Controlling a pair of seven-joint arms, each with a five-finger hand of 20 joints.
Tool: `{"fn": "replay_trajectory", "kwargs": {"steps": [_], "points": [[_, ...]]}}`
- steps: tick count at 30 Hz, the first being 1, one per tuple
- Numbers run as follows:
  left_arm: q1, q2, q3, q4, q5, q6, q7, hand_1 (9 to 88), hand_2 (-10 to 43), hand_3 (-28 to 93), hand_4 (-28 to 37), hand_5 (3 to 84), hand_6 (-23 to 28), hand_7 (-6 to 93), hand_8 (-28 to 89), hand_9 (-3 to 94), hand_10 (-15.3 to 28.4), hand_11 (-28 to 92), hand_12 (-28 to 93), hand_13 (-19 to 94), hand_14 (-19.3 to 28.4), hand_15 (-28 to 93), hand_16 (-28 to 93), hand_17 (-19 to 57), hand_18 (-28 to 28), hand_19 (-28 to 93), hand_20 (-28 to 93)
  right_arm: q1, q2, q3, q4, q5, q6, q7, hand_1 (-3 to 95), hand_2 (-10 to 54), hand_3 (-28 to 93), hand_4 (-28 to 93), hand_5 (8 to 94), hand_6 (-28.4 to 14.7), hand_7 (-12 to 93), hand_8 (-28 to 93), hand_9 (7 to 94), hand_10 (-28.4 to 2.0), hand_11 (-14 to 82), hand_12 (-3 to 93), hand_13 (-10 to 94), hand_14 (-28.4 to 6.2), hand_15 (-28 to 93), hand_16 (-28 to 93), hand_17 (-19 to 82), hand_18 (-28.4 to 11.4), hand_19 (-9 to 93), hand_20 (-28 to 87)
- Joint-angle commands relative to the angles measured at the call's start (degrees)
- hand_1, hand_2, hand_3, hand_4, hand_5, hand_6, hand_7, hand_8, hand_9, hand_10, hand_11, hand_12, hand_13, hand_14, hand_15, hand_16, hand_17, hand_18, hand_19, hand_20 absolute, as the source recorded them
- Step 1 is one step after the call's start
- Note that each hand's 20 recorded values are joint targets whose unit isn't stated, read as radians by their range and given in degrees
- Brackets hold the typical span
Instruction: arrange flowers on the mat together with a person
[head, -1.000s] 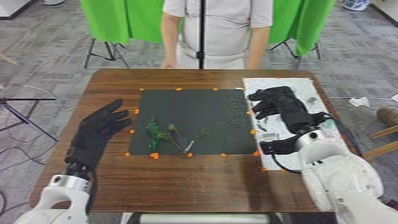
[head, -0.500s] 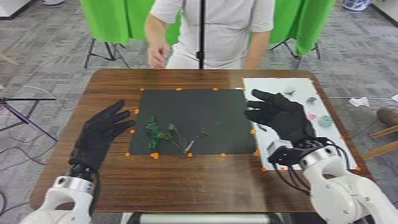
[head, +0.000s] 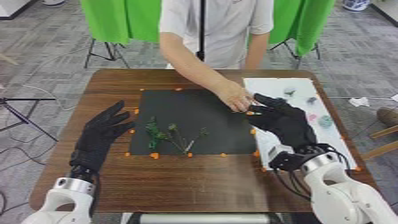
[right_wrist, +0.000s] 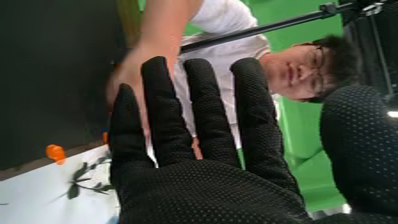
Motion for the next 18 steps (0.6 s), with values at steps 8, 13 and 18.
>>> {"fn": "replay_trajectory", "kwargs": {"steps": [8, 13, 18], "points": [[0.71, -1.3, -0.45, 0.43, 0.18, -0.61, -1.11, 23.0, 5.1, 79, -27.9, 37.2, 5.5, 10.0, -8, 35.6, 16.7, 19, 10, 28, 25.5, 41, -5, -9.3, 25.9, 47, 15, -1.24, -1.98, -0.6, -0.06, -0.8, -0.84, 0.65, 14.7, 12.2, 80, -28, 46.7, 2.1, 16, -13, 47.8, -14.4, 11.2, 14.6, 36, -18.8, 29, 17, 2, -23.0, 47, 21], [0.62, -1.32, -0.39, 0.51, 0.2, -0.48, -0.89, 23.2, 4.9, 79, -27.6, 37.4, 5.7, 10.1, -8, 36.4, 17.4, 20, 10, 28, 26.0, 42, -4, -9.2, 25.8, 48, 16, -0.68, -1.99, -0.93, 0.16, -1.04, -1.16, 1.04, 14.6, 12.2, 80, -28, 46.7, 2.1, 16, -13, 47.9, -14.6, 11.3, 14.6, 36, -18.9, 29, 17, 2, -23.1, 48, 21], [0.55, -1.29, -0.35, 0.46, 0.18, -0.46, -0.99, 23.3, 4.8, 79, -27.5, 37.4, 5.8, 10.1, -8, 36.5, 17.8, 21, 10, 27, 26.6, 44, -5, -9.1, 25.8, 48, 16, -0.74, -2.05, -1.1, 0.23, -0.83, -1.06, 0.92, 14.5, 12.1, 80, -28, 46.6, 2.2, 16, -13, 47.9, -14.5, 11.2, 14.6, 36, -18.9, 30, 17, 2, -23.2, 48, 21]]}}
